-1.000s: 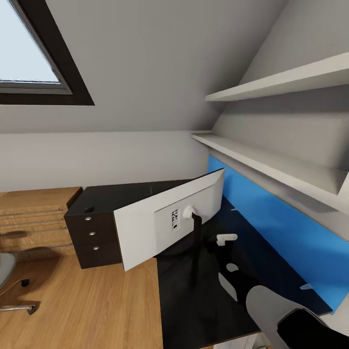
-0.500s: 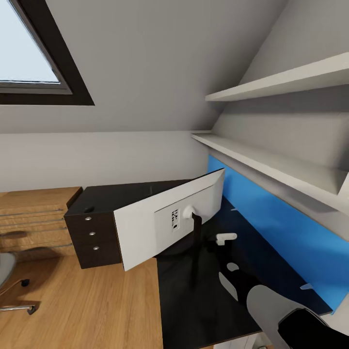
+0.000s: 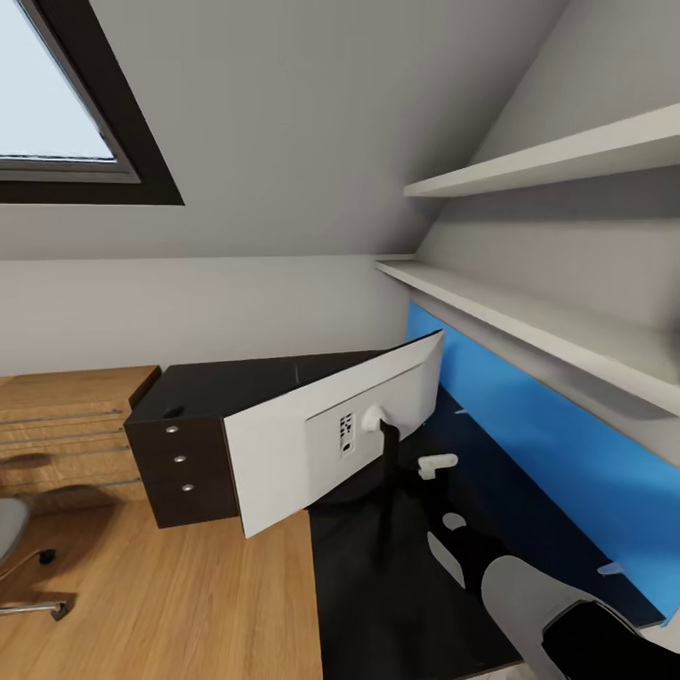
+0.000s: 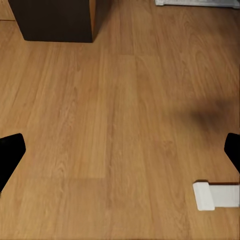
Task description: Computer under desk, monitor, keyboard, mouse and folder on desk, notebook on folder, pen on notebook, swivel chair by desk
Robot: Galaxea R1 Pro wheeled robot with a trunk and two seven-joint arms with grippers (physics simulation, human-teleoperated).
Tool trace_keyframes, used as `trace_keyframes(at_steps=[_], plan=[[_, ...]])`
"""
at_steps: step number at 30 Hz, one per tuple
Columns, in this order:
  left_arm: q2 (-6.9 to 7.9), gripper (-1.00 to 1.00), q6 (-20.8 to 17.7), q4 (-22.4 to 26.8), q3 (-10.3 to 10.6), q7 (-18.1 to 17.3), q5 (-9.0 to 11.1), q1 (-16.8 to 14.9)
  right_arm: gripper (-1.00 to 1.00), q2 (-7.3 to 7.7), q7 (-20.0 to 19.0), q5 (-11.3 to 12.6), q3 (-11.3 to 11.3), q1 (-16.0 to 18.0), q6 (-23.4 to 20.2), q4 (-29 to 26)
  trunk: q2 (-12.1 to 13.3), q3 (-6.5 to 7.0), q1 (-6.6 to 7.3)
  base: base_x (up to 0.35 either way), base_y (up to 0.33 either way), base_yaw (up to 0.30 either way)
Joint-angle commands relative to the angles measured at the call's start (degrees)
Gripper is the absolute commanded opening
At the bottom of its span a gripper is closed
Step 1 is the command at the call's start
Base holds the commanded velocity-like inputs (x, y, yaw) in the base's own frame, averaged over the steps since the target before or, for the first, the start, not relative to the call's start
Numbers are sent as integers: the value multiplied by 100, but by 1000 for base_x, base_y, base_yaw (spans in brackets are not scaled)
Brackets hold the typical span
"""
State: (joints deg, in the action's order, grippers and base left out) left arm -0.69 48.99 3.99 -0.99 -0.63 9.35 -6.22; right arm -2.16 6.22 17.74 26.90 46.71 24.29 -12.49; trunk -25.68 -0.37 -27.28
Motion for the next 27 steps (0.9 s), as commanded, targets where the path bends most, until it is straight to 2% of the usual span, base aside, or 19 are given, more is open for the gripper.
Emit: trace_keyframes(at_steps=[1,27], plan=[[-1,100,14,-4,-6,-7,14,-2,100,0,29,40,50,5,20,7,-5,-4,-4,205,116,0],[-1,100,22,-4,-6,-2,14,-2,100,8,30,38,45,5,23,19,-5,-4,-4,87,15,0]])
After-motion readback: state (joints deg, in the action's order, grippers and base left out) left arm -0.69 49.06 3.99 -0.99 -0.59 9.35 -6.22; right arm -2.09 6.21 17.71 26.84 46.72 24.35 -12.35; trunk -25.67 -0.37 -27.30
